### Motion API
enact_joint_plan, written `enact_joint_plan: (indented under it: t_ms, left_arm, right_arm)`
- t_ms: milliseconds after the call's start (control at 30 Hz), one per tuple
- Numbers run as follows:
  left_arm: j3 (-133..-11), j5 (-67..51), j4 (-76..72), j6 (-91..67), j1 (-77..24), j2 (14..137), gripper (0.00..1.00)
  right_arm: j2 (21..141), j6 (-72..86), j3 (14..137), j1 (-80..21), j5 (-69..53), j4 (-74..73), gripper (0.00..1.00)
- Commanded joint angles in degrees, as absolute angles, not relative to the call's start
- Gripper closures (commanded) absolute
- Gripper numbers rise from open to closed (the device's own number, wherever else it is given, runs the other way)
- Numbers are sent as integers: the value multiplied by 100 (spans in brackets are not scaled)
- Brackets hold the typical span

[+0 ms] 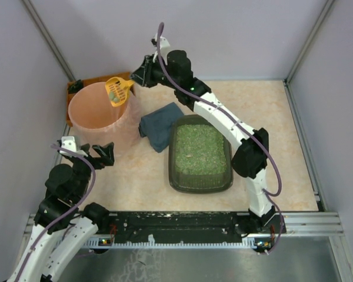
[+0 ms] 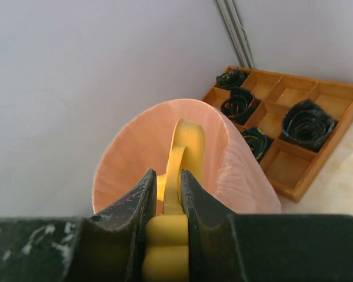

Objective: Clean the litter box

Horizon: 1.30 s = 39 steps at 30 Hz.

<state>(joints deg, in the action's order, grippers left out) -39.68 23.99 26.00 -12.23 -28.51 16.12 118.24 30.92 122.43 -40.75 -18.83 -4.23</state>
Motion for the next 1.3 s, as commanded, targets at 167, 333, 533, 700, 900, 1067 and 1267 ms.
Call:
enact_joint_plan:
  t_ms: [167, 333, 533, 700, 900, 1067, 1267]
  left_arm:
    - [-4052, 2325, 2540, -1280, -2833, 1743, 1]
    - [-4052, 2252, 2501, -1278, -2831, 1815, 1]
    - [-4045, 2135, 2409, -1254, -2830, 1912, 1]
    - [-3984, 1851, 2302, -1191, -2836, 2015, 1]
    - [-3898, 1419, 2045, -1118, -2838, 2210, 1]
    - [-3788, 1228, 1769, -1133, -2831, 2411, 1]
    - [-3808, 1013, 1640, -1212, -2835, 2681, 1]
  right_arm:
    - [11691, 1312, 13045, -4394, -1780, -779, 100]
    - [11445, 1384, 12976, -4400, -1830, -837, 100]
    - [10791, 1916, 12440, -4271, -1859, -646, 100]
    - [9622, 2399, 10971, -3848, -1776, -408, 100]
    - [7448, 2360, 8770, -3064, -1050, -635, 100]
    - [6440, 1866, 7832, -2629, -306, -1975, 100]
    - [6301, 1409, 7218, -2563, 113, -3224, 100]
